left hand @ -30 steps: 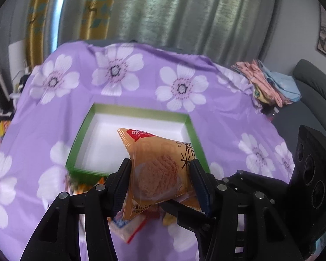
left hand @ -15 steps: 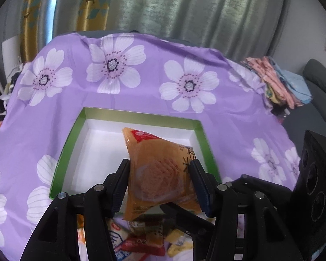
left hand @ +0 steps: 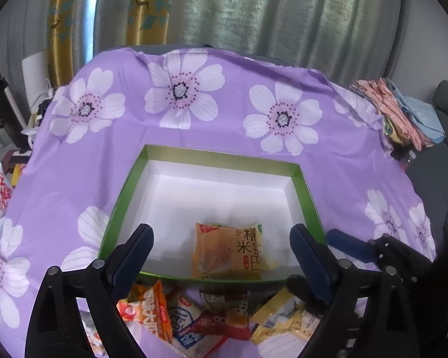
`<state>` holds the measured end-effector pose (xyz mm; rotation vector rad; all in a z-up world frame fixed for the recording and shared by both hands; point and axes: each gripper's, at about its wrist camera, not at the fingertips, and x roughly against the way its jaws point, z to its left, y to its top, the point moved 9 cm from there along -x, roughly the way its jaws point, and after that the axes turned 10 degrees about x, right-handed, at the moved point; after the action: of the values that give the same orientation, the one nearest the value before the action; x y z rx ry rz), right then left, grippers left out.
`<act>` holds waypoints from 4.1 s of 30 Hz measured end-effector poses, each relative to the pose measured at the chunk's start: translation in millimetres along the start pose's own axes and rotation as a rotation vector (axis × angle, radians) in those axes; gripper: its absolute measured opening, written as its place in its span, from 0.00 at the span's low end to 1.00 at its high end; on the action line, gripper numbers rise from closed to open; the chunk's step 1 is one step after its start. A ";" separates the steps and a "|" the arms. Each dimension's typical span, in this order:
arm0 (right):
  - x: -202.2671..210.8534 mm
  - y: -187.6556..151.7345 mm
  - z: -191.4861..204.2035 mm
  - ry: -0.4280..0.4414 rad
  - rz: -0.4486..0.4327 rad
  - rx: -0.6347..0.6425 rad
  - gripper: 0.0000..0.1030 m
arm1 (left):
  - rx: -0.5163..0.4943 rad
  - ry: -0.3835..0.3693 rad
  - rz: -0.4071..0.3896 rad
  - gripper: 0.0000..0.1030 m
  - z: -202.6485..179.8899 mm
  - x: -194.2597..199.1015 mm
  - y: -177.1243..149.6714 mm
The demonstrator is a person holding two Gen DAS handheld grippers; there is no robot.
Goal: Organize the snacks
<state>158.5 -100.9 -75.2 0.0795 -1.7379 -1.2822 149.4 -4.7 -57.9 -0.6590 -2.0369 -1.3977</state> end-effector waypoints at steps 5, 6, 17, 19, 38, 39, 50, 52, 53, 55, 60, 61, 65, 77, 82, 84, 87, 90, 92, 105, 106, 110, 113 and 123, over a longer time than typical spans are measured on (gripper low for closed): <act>21.9 -5.7 1.7 -0.010 -0.021 -0.018 0.71 | -0.014 0.014 -0.024 0.90 0.0 17.3 -3.1; 26.1 -6.5 2.6 -0.010 -0.026 -0.021 0.71 | -0.017 0.016 -0.029 0.90 -0.2 20.5 -3.8; 64.6 -23.0 22.0 0.001 -0.045 -0.006 0.78 | -0.023 0.016 -0.063 0.95 -1.7 54.1 -17.8; 71.0 -28.5 23.0 0.002 -0.043 -0.014 0.79 | -0.025 0.017 -0.062 0.95 -3.2 58.1 -22.5; 106.9 -76.5 18.4 -0.019 -0.005 -0.052 0.80 | -0.098 0.021 -0.052 0.95 -34.8 77.0 -70.6; 107.4 -79.0 18.1 -0.020 -0.002 -0.053 0.81 | -0.097 0.020 -0.047 0.95 -35.3 76.3 -72.3; 100.4 -119.0 10.4 -0.016 0.070 -0.088 0.81 | -0.034 -0.066 0.140 0.95 -32.2 46.7 -126.1; 95.4 -127.7 7.1 -0.017 0.090 -0.099 0.81 | -0.001 -0.099 0.194 0.95 -31.7 38.8 -139.2; 93.5 -130.4 5.7 -0.017 0.095 -0.102 0.81 | 0.018 -0.118 0.219 0.95 -32.0 35.1 -144.3; 89.1 -136.0 1.6 -0.017 0.102 -0.114 0.81 | 0.054 -0.142 0.259 0.95 -33.8 29.4 -152.3; 81.3 -144.9 -9.2 -0.037 0.120 -0.132 0.81 | 0.084 -0.144 0.289 0.95 -38.5 20.3 -159.1; 80.6 -145.9 -11.7 -0.040 0.120 -0.131 0.81 | 0.089 -0.142 0.293 0.95 -38.7 18.4 -159.6; 78.8 -146.9 -22.6 -0.052 0.118 -0.135 0.81 | 0.091 -0.133 0.304 0.95 -43.3 10.7 -162.1; 63.4 -146.1 -70.9 -0.075 0.114 -0.161 0.81 | 0.147 -0.118 0.319 0.95 -51.0 -13.0 -167.9; 40.3 -137.3 -82.5 -0.028 0.120 -0.162 0.80 | 0.124 -0.121 0.322 0.95 -64.1 -23.2 -174.8; 29.8 -133.2 -83.0 0.003 0.121 -0.165 0.80 | 0.112 -0.126 0.325 0.95 -70.4 -28.5 -177.0; 15.9 -130.6 -83.9 0.037 0.138 -0.173 0.77 | 0.103 -0.135 0.329 0.95 -76.7 -34.1 -178.7; 2.0 -131.2 -82.2 0.071 0.168 -0.174 0.74 | 0.110 -0.140 0.322 0.95 -78.4 -38.2 -178.2; -4.9 -133.6 -80.6 0.087 0.188 -0.174 0.72 | 0.122 -0.142 0.322 0.90 -77.8 -40.6 -177.9; -7.8 -143.2 -60.3 0.221 0.240 -0.201 0.41 | 0.104 -0.153 0.301 0.54 -65.9 -44.3 -175.3; -5.6 -144.6 -60.5 0.223 0.238 -0.214 0.38 | 0.106 -0.153 0.301 0.52 -64.7 -44.0 -175.2; 7.7 -155.2 -57.6 0.240 0.218 -0.271 0.31 | 0.098 -0.164 0.303 0.46 -60.9 -39.0 -176.6; 20.5 -159.1 -51.1 0.224 0.199 -0.281 0.26 | 0.095 -0.169 0.299 0.45 -60.0 -33.0 -178.0; 43.6 -157.4 -27.1 0.208 0.147 -0.299 0.19 | 0.064 -0.158 0.239 0.44 -53.7 -9.9 -170.0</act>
<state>83.0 -214.5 -169.0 -0.0841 -1.3369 -1.3589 50.9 -112.1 -161.0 -0.9760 -2.0349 -1.1697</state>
